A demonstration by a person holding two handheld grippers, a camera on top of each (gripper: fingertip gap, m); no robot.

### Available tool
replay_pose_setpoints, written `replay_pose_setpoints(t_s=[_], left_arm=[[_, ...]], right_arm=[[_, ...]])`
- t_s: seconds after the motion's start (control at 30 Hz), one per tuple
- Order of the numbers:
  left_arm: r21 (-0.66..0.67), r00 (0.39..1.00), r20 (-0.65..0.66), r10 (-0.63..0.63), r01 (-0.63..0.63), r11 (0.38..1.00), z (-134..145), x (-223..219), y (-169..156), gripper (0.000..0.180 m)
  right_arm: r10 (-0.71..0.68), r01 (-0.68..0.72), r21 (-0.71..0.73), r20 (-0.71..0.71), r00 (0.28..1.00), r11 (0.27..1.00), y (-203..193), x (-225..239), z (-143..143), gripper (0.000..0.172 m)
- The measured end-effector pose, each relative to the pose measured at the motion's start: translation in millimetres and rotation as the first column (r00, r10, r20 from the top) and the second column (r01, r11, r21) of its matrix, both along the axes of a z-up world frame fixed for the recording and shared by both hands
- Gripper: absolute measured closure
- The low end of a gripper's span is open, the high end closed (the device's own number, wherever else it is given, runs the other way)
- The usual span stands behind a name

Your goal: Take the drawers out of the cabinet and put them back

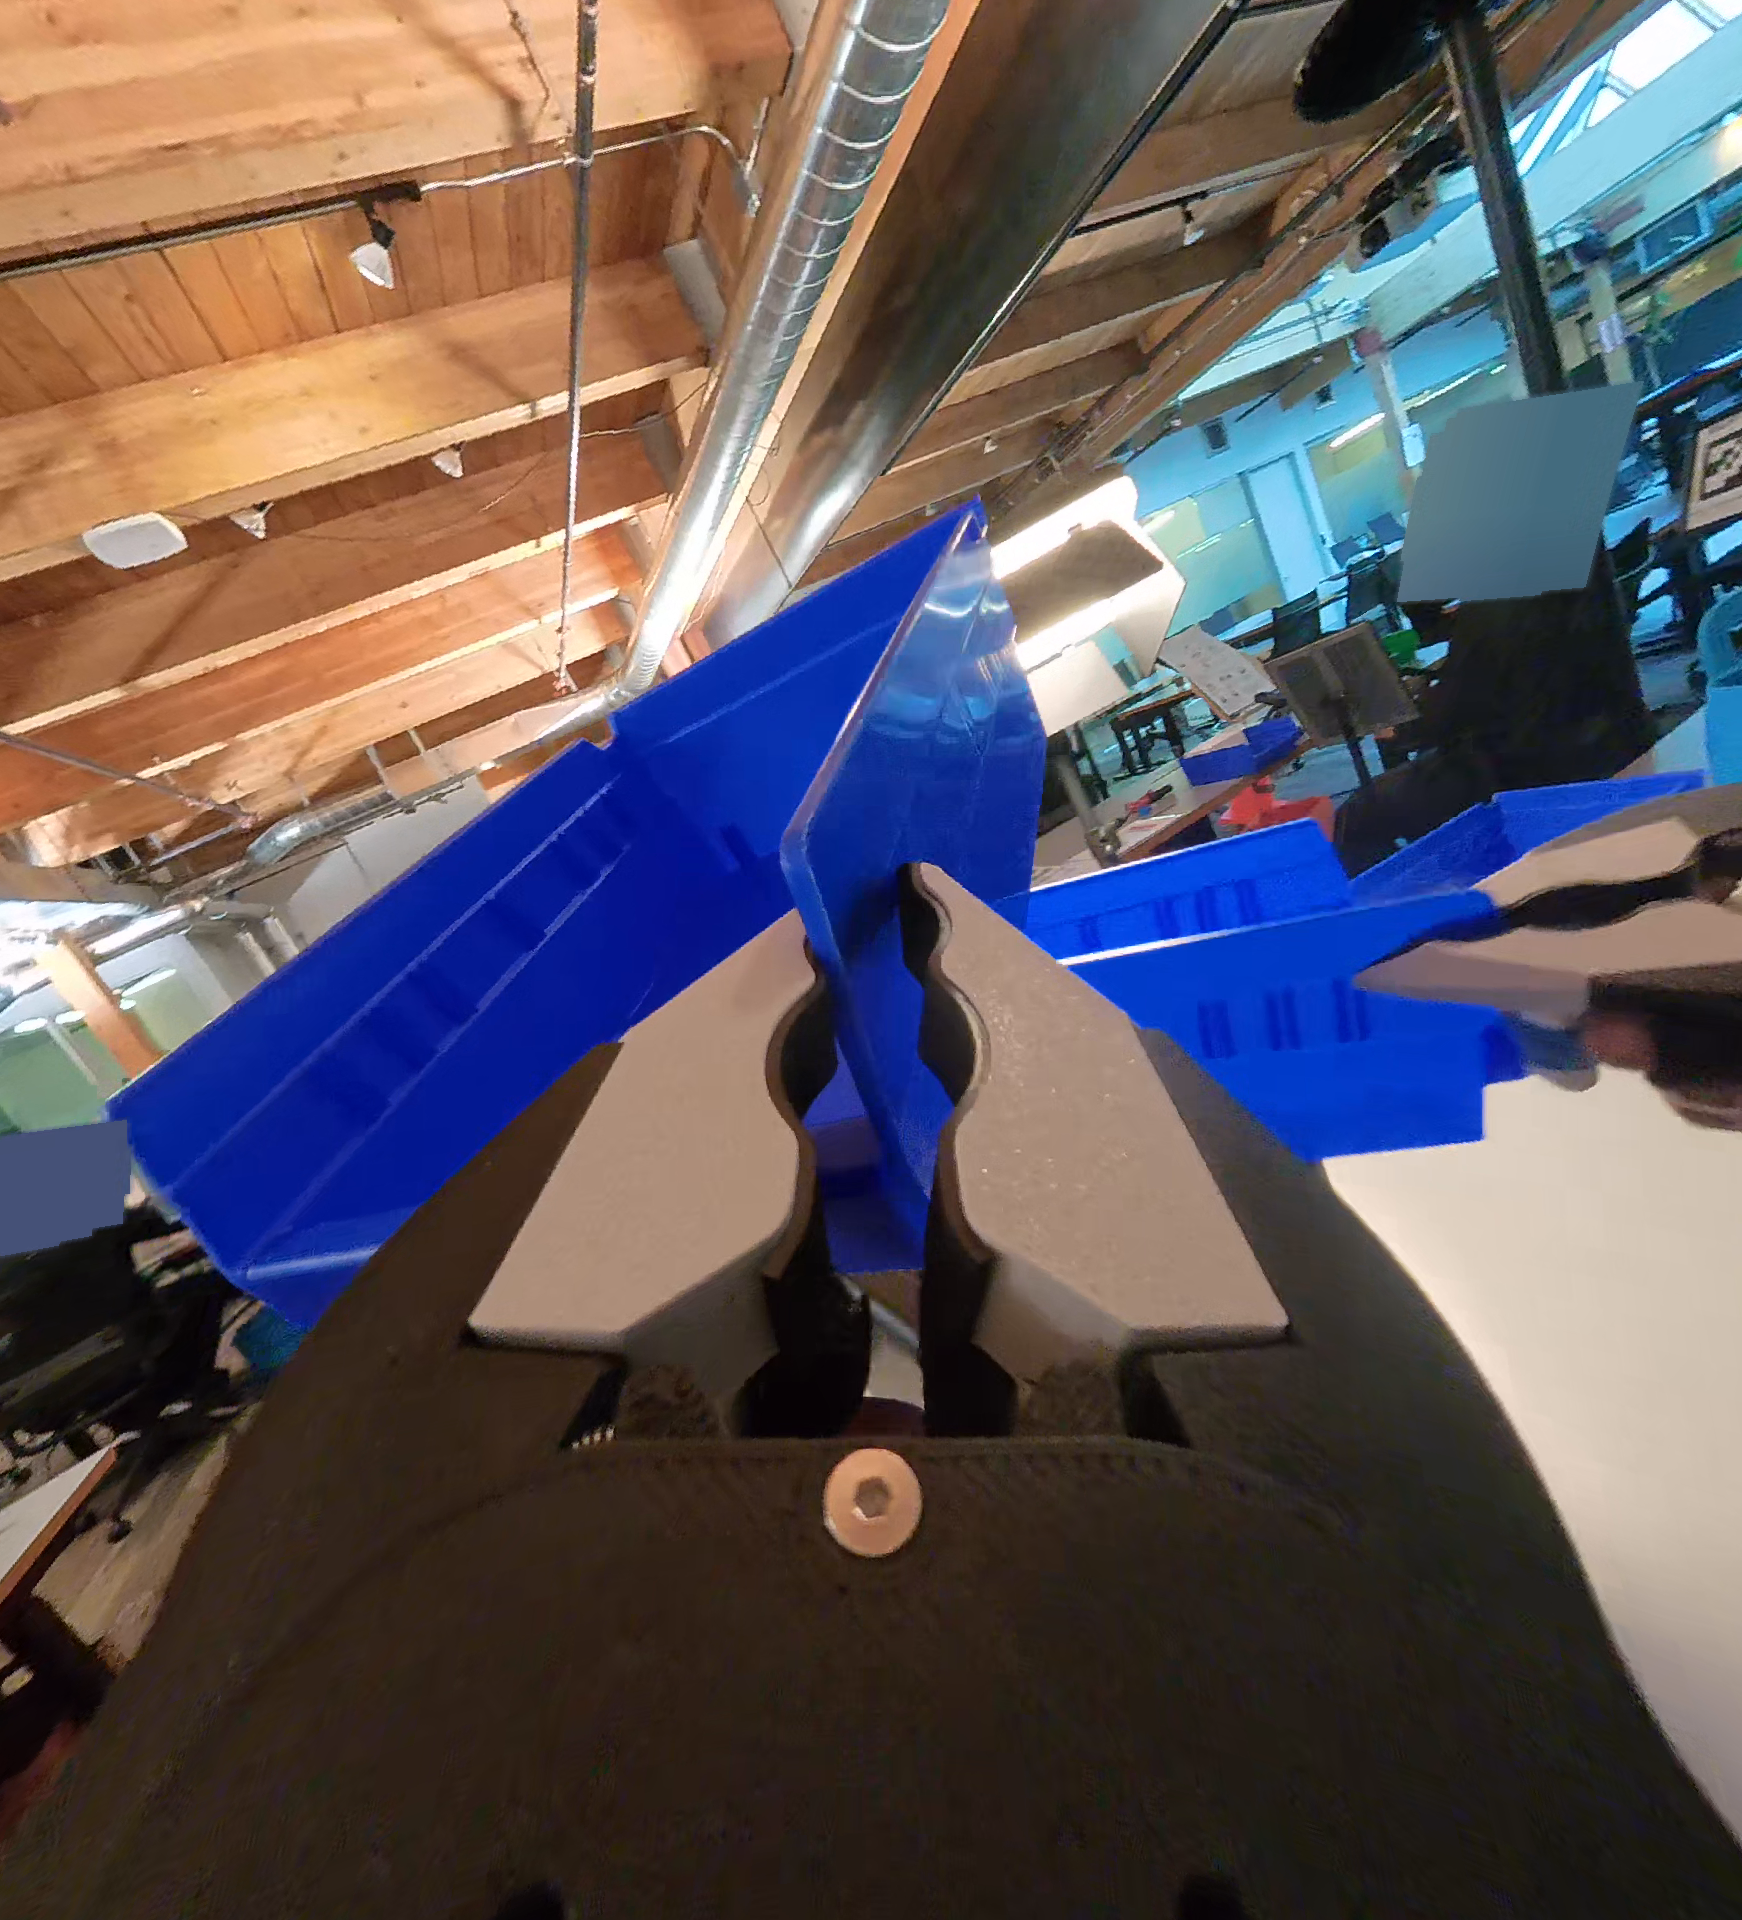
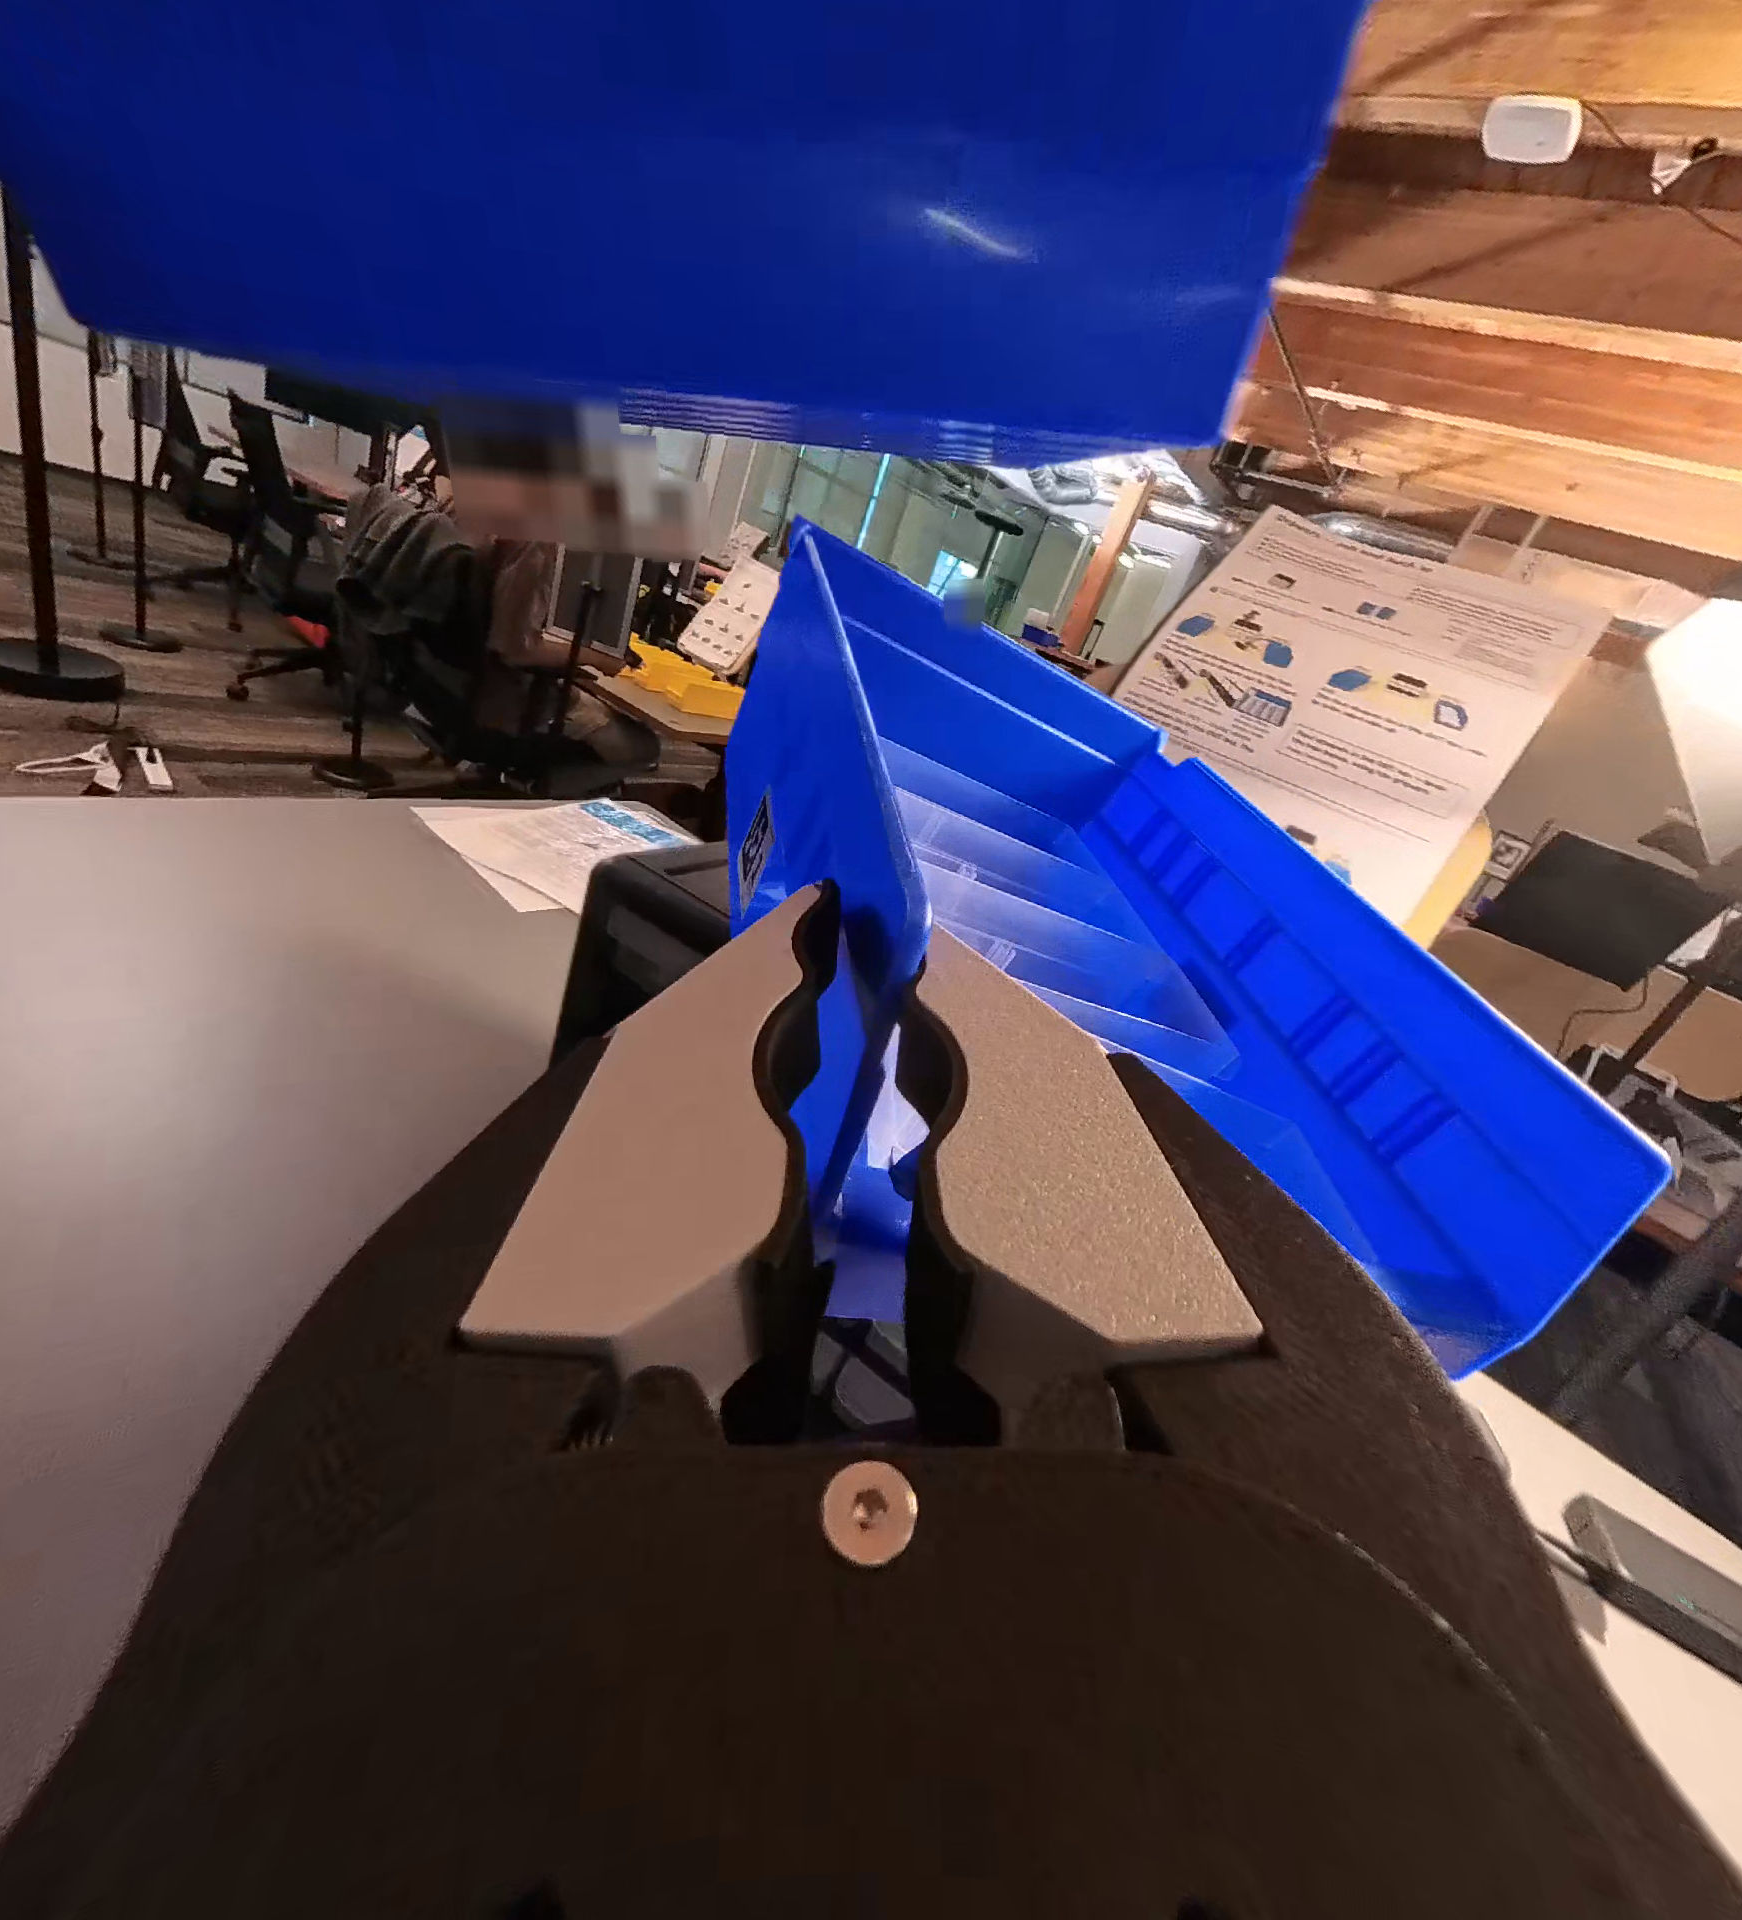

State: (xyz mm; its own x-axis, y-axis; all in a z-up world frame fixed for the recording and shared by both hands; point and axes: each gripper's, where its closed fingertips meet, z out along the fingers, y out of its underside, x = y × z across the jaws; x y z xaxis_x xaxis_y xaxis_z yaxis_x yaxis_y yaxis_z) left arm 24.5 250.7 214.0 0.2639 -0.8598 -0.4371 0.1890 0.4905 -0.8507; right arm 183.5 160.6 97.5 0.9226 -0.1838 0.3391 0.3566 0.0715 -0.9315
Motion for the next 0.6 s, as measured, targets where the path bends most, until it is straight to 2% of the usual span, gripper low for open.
replay_pose_setpoints(t_s=[0.23,0.37,0.43,0.6], left_arm=[[0.003,0.999,0.002,-0.051,0.051,0.999,8,20,-18,0.171],[-0.019,0.996,-0.057,-0.074,0.073,0.997,-10,46,-19,0.171],[0.014,0.995,-0.083,-0.06,0.061,0.998,-19,59,-18,0.17],[0.045,0.991,-0.129,-0.035,0.041,0.998,-23,88,-20,0.17]], right_arm=[[0.044,-0.033,-0.094,0.114,0.992,0.995,39,-17,-9,0.165],[0.061,-0.047,-0.102,0.134,0.989,0.994,50,-22,-8,0.165],[0.057,-0.043,-0.1,0.145,0.988,0.994,53,-22,-7,0.162],[0.051,-0.041,-0.071,0.153,0.987,0.997,56,-21,-3,0.157]])
